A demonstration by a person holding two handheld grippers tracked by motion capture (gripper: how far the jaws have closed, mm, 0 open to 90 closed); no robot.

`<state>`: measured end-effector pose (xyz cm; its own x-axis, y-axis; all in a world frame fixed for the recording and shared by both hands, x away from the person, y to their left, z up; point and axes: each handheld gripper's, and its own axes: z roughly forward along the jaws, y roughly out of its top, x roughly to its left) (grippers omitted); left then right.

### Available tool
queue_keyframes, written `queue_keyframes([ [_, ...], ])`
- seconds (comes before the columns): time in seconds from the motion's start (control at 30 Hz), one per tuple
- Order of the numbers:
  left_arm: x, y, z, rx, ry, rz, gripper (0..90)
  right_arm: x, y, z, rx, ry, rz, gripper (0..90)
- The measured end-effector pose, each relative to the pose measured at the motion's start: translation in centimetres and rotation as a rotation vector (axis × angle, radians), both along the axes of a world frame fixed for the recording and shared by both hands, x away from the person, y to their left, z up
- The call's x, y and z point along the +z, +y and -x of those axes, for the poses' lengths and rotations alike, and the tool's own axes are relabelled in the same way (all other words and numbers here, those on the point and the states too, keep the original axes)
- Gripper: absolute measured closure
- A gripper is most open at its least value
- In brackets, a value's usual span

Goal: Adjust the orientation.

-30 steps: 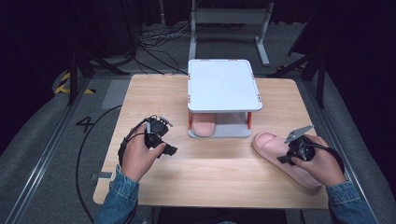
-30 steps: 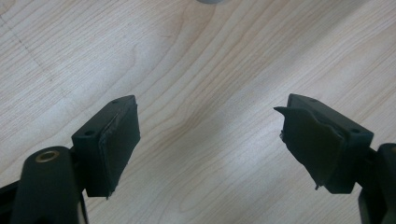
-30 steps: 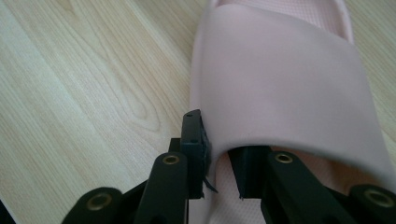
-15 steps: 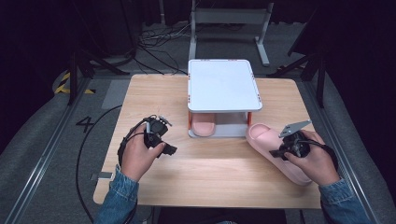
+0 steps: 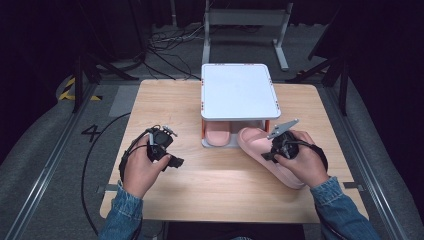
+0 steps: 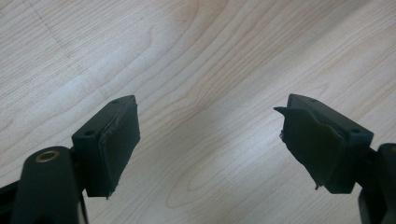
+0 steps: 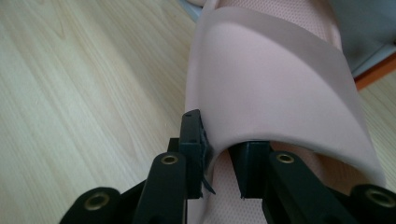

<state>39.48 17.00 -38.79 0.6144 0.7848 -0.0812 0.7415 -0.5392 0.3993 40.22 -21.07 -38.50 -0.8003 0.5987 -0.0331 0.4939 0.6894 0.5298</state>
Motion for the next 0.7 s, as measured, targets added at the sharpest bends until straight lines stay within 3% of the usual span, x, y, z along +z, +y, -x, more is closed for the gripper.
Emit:
queue_keyframes([
  [0.3, -0.2, -0.1, -0.1, -0.004, 0.008, -0.001, 19.8, -1.3, 2.1, -1.5, -0.071, -0.030, 0.045, 75.5],
  [0.5, -0.1, -0.1, -0.1, -0.005, 0.005, -0.002, 19.8, -1.7, 2.6, -1.7, -0.067, -0.017, 0.042, 72.2],
  [0.57, -0.1, -0.2, -0.1, -0.004, 0.007, 0.002, 19.8, -2.0, 2.5, -1.6, -0.066, -0.022, 0.018, 60.5],
  [0.7, -0.1, -0.4, -0.3, -0.013, 0.004, -0.003, 19.8, -1.8, 2.0, -0.9, -0.058, -0.031, -0.012, 47.6],
])
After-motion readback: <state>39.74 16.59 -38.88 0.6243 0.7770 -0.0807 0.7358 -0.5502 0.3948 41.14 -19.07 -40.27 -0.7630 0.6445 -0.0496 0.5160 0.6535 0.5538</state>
